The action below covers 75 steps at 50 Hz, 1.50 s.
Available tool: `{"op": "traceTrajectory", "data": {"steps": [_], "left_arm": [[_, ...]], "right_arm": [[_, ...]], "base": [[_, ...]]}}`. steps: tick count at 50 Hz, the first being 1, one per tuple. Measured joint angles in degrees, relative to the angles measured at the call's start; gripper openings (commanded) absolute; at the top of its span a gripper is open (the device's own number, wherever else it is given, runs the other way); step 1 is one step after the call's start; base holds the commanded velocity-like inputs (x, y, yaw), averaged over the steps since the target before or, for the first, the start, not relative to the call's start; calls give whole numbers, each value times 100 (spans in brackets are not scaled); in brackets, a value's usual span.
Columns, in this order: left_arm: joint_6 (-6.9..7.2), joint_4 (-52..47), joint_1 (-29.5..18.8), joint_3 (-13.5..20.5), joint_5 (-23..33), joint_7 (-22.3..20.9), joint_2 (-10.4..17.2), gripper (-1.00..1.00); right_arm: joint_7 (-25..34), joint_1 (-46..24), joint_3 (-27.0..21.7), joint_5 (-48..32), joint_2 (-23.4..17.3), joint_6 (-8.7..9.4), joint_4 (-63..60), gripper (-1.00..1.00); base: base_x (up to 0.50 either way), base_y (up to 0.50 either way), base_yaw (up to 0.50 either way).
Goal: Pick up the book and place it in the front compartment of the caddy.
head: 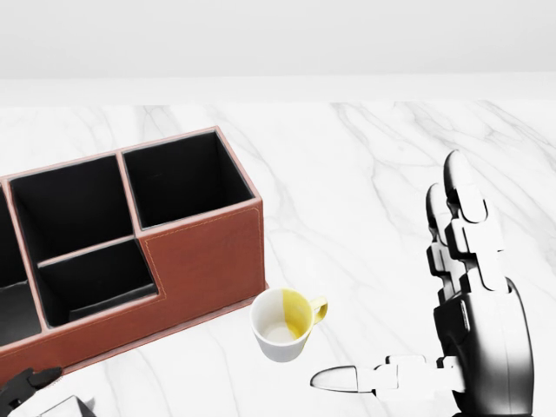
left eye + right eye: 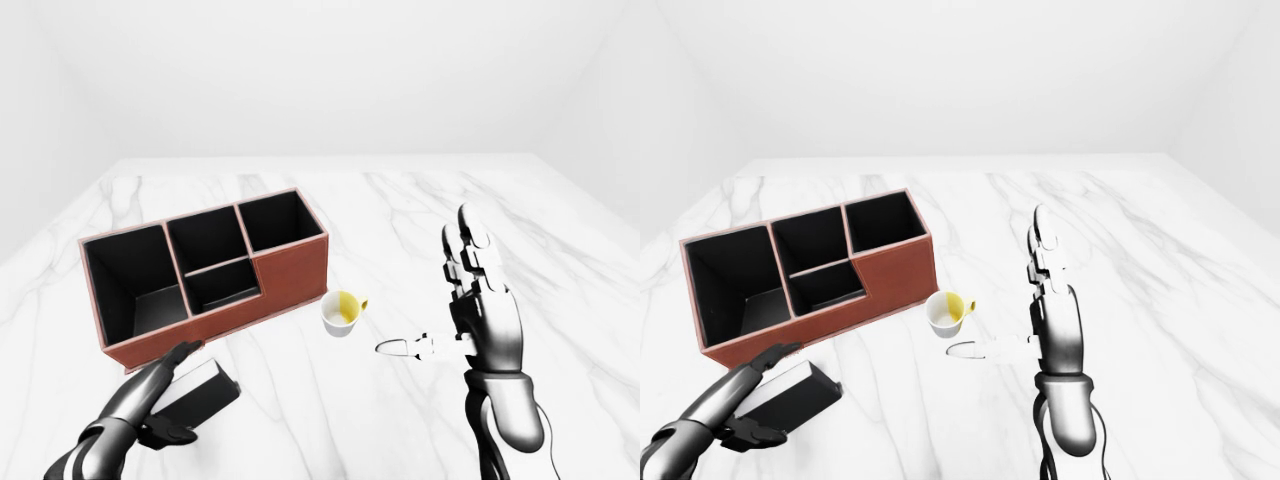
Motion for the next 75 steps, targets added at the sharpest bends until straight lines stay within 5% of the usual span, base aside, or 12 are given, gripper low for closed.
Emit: {"op": "traceTrajectory", "data": {"steps": [2,20,35,39,50,62,75], "left_arm": [[0,76,-39,-13,-39,35,64,-100],[0,401,-190,-89,-181,207,338,-100],[-1,47,-448,-37,162,-121,398,-100],[142,-302,-667,60,145,-120,488,-100],[977,-1167,-1372,296,-113,-121,915,-100],[1000,-1633,-2123,268,-385,-121,1384,-100],[1000,-1551,-3018,-213,-510,-122,1744,-100]], "right_arm": [[-2,0,0,-1,0,0,-3,97],[-16,-2,-20,6,3,0,2,97],[-15,0,-36,20,5,0,4,97],[-18,-3,-28,10,6,0,9,97],[-17,2,-26,7,4,0,2,97],[-16,-1,-34,5,3,0,41,97],[-5,10,-48,8,4,0,4,97]], "base": [[0,0,0],[0,0,0],[0,0,0],[0,0,0],[0,0,0],[0,0,0],[0,0,0]]}}
